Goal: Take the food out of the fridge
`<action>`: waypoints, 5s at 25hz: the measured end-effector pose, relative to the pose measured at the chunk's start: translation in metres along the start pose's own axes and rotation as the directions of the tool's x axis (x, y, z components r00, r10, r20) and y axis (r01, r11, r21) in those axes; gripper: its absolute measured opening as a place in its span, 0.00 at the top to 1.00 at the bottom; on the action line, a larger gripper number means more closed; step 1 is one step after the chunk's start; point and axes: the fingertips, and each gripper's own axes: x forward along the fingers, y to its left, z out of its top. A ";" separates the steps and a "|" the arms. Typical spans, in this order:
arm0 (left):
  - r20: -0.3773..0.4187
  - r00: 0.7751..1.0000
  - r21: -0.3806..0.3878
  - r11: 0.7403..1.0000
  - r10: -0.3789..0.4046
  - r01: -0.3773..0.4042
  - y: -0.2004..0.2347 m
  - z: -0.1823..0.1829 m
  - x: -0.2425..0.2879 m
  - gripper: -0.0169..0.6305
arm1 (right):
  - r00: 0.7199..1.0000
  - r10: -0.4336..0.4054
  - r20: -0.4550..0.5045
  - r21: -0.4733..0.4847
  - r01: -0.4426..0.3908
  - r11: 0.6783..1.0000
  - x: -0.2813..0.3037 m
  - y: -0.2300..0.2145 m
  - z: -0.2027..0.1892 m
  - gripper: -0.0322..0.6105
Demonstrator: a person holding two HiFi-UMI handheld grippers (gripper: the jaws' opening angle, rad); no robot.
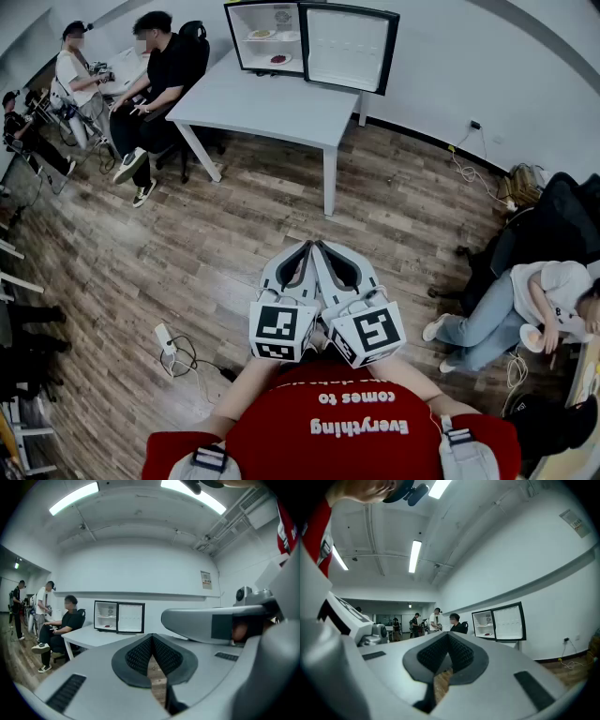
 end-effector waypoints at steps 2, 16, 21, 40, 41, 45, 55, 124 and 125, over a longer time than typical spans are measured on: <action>0.007 1.000 -0.001 1.000 -0.004 0.004 -0.004 0.003 0.004 0.98 | 1.000 -0.003 0.006 -0.003 0.003 1.000 -0.001 -0.007 0.003 0.93; 0.013 0.999 0.014 0.999 0.045 -0.045 -0.013 0.000 0.021 0.98 | 1.000 0.023 -0.011 -0.017 -0.023 1.000 -0.003 -0.028 -0.004 0.93; 0.023 0.996 0.037 0.995 0.090 -0.091 -0.005 -0.002 0.030 0.98 | 1.000 0.025 -0.017 -0.013 -0.025 1.000 0.006 -0.041 -0.010 0.93; 0.067 0.990 0.017 0.992 0.121 -0.122 0.199 0.032 0.159 0.98 | 0.996 -0.044 -0.084 -0.032 0.041 0.999 0.226 -0.103 -0.034 0.93; 0.063 0.992 0.020 0.993 0.112 -0.114 0.212 0.034 0.167 0.98 | 0.995 -0.049 -0.086 -0.031 0.047 0.998 0.242 -0.105 -0.035 0.93; 0.052 0.995 0.038 0.996 0.082 -0.084 0.262 0.039 0.198 0.98 | 0.994 -0.078 -0.077 -0.033 0.076 0.997 0.300 -0.115 -0.036 0.93; 0.036 0.999 0.017 0.999 0.031 -0.032 0.345 0.035 0.259 0.98 | 0.980 -0.158 -0.120 -0.032 0.156 0.987 0.387 -0.150 -0.061 0.93; -0.083 0.882 -0.054 0.886 -0.463 0.460 0.741 0.018 0.747 0.98 | 0.903 -0.286 -0.320 0.762 0.425 0.488 0.948 -0.515 -0.238 0.78; -0.093 0.879 -0.053 0.884 -0.467 0.464 0.738 0.012 0.755 0.98 | 0.902 -0.284 -0.325 0.775 0.427 0.466 0.951 -0.525 -0.247 0.77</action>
